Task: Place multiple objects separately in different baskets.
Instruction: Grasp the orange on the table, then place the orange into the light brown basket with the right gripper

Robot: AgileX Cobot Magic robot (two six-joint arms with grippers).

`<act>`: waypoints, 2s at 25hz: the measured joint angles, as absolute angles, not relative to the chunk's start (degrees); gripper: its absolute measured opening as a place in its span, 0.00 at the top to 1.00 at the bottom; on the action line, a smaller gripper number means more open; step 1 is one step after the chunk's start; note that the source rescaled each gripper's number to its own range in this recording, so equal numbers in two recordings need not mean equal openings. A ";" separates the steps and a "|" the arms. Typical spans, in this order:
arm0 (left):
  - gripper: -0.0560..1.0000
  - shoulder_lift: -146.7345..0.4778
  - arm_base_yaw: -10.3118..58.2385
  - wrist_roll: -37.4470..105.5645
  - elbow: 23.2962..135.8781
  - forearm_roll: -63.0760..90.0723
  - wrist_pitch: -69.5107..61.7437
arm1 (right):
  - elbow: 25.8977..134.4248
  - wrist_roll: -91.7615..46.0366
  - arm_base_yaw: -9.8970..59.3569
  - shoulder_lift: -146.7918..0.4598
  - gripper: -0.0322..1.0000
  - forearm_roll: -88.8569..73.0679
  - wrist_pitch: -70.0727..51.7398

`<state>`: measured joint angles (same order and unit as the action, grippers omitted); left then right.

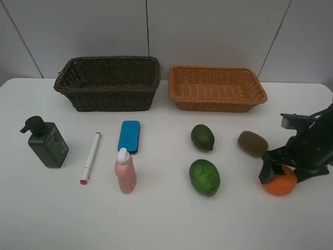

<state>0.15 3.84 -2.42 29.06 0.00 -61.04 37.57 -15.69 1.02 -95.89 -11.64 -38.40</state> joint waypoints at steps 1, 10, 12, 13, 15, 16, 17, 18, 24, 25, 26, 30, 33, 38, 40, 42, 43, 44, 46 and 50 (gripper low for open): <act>0.00 0.15 3.84 -2.42 29.06 0.00 -61.04 | 37.57 -15.69 1.02 -96.19 0.00 -11.64 -38.40; 0.00 0.15 3.84 -2.42 29.06 0.00 -61.04 | 37.39 -15.69 1.02 -97.40 0.00 -11.70 -38.23; 0.00 0.15 3.84 -2.42 29.06 0.00 -61.04 | 37.39 -15.69 1.02 -97.40 0.00 -11.70 -38.23; 0.00 0.15 3.84 -2.42 29.06 0.00 -61.04 | 37.39 -15.69 1.02 -97.40 0.00 -11.70 -38.23; 0.00 0.15 3.84 -2.42 29.06 0.00 -61.04 | 37.39 -15.69 1.02 -97.40 0.00 -11.70 -38.23; 0.00 0.15 3.84 -2.42 29.06 0.00 -61.04 | 37.39 -15.69 1.02 -97.40 0.00 -11.70 -38.23; 0.00 0.15 3.84 -2.42 29.06 0.00 -61.04 | 37.39 -15.69 1.02 -97.40 0.00 -11.70 -38.23; 0.00 0.15 3.84 -2.42 29.06 0.00 -61.04 | 37.39 -15.69 1.02 -97.40 0.00 -11.70 -38.23; 0.00 0.15 3.84 -2.42 29.06 0.00 -61.04 | 37.39 -15.69 1.02 -97.40 0.23 -11.70 -38.23; 0.00 0.15 3.84 -2.42 29.06 0.00 -61.04 | 37.39 -15.69 1.02 -97.40 0.23 -11.70 -38.23; 0.00 0.15 3.84 -2.42 29.06 0.00 -61.04 | 37.39 -15.69 1.02 -97.40 0.23 -11.70 -38.23; 0.00 0.15 3.84 -2.42 29.06 0.00 -61.04 | 37.39 -15.69 1.02 -97.40 0.23 -11.76 -38.29; 0.00 0.15 3.84 -2.42 29.06 0.00 -61.04 | 37.39 -15.69 1.02 -97.40 0.23 -11.76 -38.29; 0.00 0.15 3.84 -2.42 29.06 0.00 -61.04 | 37.39 -15.69 1.02 -97.40 0.23 -11.76 -38.29; 0.00 0.15 3.84 -2.42 29.06 0.00 -61.04 | 37.97 -15.63 1.02 -97.33 0.23 -11.76 -38.95; 0.00 0.15 3.84 -2.42 29.06 0.00 -61.04 | 39.56 -15.58 1.02 -96.57 0.23 -11.82 -40.44; 0.00 0.15 3.84 -2.42 29.06 0.00 -61.04 | 40.73 -15.58 1.02 -95.81 0.23 -11.82 -41.39; 0.00 0.15 3.84 -2.42 29.06 0.00 -61.04 | 41.86 -15.58 1.02 -95.04 0.23 -11.82 -42.31; 0.00 0.15 3.84 -2.42 29.06 0.00 -61.04 | 45.04 -15.48 1.02 -92.79 0.23 -11.76 -44.50; 0.00 0.15 3.84 -2.42 29.06 0.00 -61.04 | 52.78 -15.48 1.02 -88.41 0.23 -11.76 -46.89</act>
